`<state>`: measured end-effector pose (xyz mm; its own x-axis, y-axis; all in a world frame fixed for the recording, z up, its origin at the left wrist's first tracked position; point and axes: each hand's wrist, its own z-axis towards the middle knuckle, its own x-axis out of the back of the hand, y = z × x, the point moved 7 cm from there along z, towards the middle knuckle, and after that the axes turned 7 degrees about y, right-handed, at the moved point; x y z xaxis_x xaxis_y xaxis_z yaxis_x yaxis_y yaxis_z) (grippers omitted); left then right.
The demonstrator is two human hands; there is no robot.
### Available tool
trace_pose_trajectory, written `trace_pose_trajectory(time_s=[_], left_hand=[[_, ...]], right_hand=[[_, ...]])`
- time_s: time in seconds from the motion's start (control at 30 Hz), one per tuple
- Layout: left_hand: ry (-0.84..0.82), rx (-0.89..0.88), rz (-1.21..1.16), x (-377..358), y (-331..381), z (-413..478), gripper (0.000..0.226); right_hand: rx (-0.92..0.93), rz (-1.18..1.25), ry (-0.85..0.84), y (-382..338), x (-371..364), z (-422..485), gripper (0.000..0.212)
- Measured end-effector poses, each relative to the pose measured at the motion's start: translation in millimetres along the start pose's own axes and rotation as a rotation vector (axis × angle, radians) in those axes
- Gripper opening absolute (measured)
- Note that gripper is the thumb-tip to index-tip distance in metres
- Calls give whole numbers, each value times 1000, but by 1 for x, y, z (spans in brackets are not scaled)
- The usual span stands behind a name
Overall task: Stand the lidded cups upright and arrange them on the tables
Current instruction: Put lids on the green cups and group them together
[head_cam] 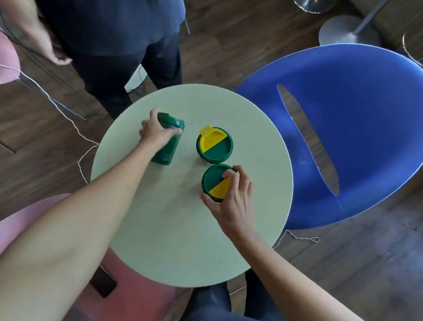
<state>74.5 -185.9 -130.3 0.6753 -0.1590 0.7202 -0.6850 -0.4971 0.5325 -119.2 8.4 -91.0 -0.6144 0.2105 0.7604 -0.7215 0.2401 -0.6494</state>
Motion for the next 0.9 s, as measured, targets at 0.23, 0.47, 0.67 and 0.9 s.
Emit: trace_pose_trajectory(time_s=[0.23, 0.47, 0.67, 0.9], left_hand=[[174, -182, -69, 16, 8, -39, 68], [338, -476, -186, 10, -25, -112, 69], [221, -490, -265, 6, -28, -130, 61], [80, -333, -422, 12, -22, -106, 49]], right_hand=[[5, 2, -17, 1, 1, 0, 63], [-2, 3, -19, 1, -1, 0, 64], [-15, 17, -33, 0, 0, 0, 64], [-14, 90, -114, 4, 2, -1, 66]])
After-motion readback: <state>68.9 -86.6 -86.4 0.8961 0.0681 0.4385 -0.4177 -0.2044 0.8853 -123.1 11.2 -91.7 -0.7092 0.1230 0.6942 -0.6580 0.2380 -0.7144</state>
